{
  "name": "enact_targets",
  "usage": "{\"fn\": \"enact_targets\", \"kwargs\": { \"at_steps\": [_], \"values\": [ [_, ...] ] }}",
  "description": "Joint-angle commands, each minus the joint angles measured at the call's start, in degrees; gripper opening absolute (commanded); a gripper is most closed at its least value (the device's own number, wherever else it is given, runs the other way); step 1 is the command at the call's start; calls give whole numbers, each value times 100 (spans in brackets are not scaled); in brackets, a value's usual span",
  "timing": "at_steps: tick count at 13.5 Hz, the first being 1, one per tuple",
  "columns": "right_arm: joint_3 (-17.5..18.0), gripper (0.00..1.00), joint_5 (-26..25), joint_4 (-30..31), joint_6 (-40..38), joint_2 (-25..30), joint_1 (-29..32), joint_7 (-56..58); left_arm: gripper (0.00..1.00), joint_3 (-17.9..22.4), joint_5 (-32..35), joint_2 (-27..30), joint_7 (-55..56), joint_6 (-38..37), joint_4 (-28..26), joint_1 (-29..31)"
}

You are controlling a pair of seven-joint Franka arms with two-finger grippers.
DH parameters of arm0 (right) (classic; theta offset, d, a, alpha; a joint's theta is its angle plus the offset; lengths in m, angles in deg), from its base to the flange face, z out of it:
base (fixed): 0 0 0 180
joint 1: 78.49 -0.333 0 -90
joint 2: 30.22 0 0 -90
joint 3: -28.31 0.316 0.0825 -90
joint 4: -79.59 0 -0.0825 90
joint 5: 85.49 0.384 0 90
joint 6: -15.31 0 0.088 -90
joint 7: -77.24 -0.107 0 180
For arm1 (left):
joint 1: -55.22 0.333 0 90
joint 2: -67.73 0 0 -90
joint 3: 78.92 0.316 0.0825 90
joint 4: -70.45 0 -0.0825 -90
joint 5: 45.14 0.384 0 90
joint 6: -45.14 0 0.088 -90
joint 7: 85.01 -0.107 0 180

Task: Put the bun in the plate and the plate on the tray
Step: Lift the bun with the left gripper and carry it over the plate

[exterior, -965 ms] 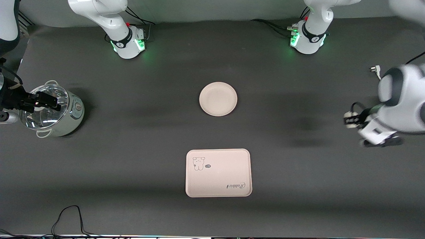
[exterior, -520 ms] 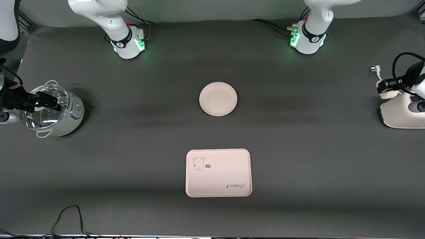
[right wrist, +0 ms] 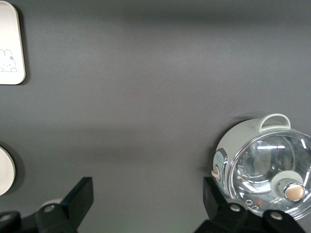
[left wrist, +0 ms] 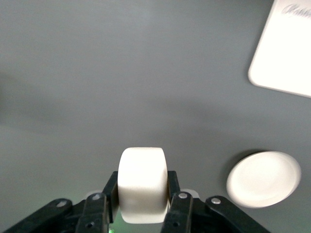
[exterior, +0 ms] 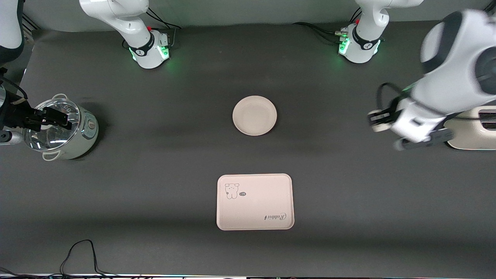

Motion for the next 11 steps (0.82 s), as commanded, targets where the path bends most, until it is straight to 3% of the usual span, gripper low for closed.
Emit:
{"fn": "enact_targets", "kwargs": {
  "at_steps": [1,3,5,8,11],
  "values": [
    [-15,100,-134,78,-10,87,-39,99,45,-233,-50,-500,1469,629,58,-741],
    [-23,100,-134,78,-10,87,-39,99,44,-234,30,-808,2331,1105,31,-1479],
    [-23,100,-134,78,-10,87,-39,99,45,-234,47,-941,2520,1439,-204,-1841],
    [-23,100,-134,78,-10,87,-39,99,45,-234,47,-906,2564,2246,-968,-2325],
    [-23,100,-134,78,-10,87,-39,99,46,-234,47,-994,2853,3545,-1847,-2659]
  ]
}}
